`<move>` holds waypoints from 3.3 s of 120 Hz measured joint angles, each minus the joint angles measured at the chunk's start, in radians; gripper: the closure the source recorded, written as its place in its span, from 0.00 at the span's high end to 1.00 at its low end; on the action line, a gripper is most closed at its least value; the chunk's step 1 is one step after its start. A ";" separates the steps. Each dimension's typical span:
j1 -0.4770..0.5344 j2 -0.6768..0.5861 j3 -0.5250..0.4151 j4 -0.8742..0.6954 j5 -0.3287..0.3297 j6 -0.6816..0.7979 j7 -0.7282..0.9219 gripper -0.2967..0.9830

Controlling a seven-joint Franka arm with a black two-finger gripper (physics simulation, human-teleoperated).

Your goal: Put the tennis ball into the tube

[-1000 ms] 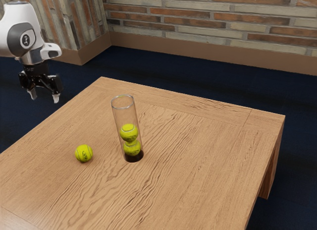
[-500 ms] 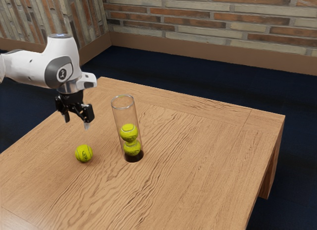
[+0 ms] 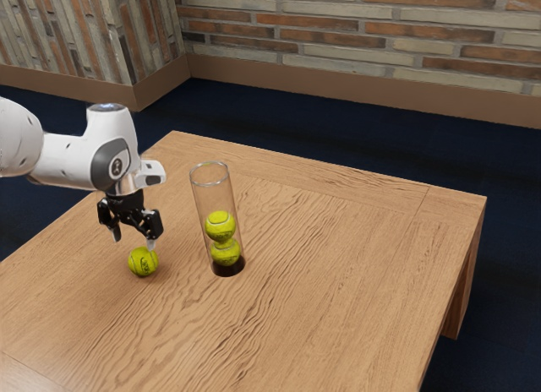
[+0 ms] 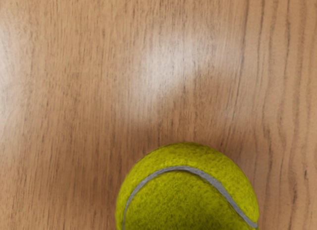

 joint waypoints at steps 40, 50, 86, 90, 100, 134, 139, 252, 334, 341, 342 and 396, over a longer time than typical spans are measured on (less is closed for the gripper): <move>0.034 0.074 -0.001 -0.005 -0.089 0.049 0.041 0.77; 0.037 0.085 -0.001 -0.007 -0.104 0.056 0.052 0.77; 0.056 0.113 -0.001 -0.021 -0.170 0.074 0.094 0.75; 0.057 0.113 -0.001 -0.021 -0.175 0.076 0.098 0.73; 0.058 0.107 -0.001 -0.021 -0.182 0.079 0.109 0.69; 0.058 0.095 0.001 -0.020 -0.188 0.084 0.135 0.58; 0.058 0.094 0.001 -0.020 -0.187 0.084 0.138 0.57; 0.025 -0.227 -0.071 0.123 0.175 -0.072 -0.005 0.45; 0.070 -0.247 -0.191 0.264 0.313 -0.196 -0.101 0.45; 0.052 -0.234 -0.196 0.289 0.316 -0.193 -0.103 0.45; 0.048 -0.232 -0.196 0.292 0.316 -0.193 -0.103 0.45; -0.074 -0.173 -0.239 0.341 0.335 -0.154 -0.092 0.44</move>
